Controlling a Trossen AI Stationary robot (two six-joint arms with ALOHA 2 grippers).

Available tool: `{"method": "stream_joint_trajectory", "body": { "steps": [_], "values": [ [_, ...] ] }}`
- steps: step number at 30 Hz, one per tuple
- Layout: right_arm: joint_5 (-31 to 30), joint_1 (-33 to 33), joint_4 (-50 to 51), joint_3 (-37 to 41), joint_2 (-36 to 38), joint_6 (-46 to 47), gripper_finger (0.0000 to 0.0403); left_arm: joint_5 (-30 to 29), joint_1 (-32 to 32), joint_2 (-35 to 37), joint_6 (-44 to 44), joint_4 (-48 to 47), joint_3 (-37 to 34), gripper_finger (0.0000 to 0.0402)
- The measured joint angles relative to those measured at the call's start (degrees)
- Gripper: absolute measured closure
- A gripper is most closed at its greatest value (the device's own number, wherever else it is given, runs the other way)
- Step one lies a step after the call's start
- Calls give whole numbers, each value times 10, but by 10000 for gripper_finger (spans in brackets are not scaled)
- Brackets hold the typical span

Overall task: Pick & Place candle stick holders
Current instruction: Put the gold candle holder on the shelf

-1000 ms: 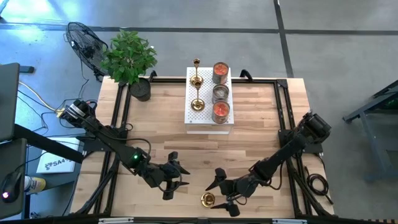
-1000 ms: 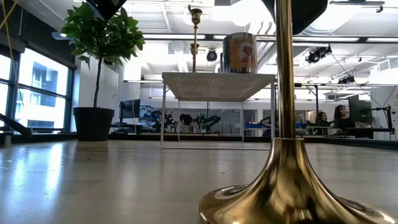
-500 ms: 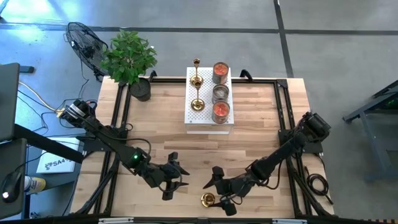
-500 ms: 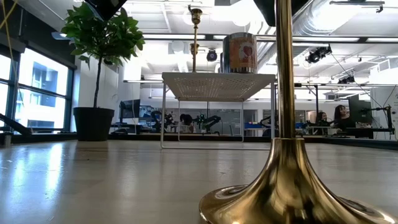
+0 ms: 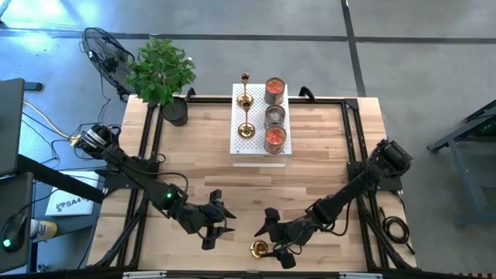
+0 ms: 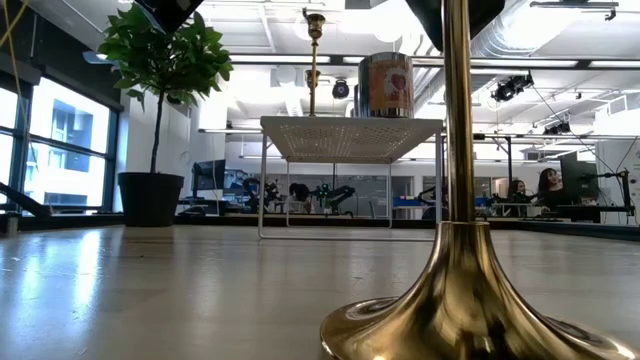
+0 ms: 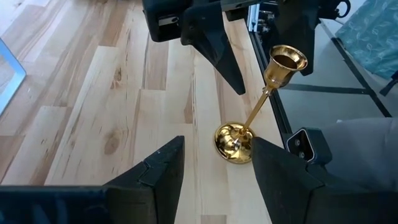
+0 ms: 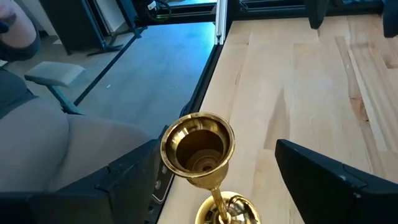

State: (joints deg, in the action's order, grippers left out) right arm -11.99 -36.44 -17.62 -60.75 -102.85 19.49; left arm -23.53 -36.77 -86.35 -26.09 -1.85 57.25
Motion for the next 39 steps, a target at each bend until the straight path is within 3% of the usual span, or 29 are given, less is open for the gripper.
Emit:
{"method": "stream_joint_trajectory", "body": {
  "steps": [13, 18, 24, 39],
  "values": [
    [0, 1, 3, 0, 0, 0, 158, 0, 0, 0, 1, 0, 0, 220],
    [-6, 1, 3, 0, 0, -17, 214, 0, 0, 0, 1, 0, 0, 220],
    [-11, 1, 3, 0, 0, -49, 313, 0, 0, 0, 1, 0, 0, 220],
    [-15, 0, -15, 0, 1, -71, 317, 2, 0, 0, 0, 0, 0, 220]
  ]
}}
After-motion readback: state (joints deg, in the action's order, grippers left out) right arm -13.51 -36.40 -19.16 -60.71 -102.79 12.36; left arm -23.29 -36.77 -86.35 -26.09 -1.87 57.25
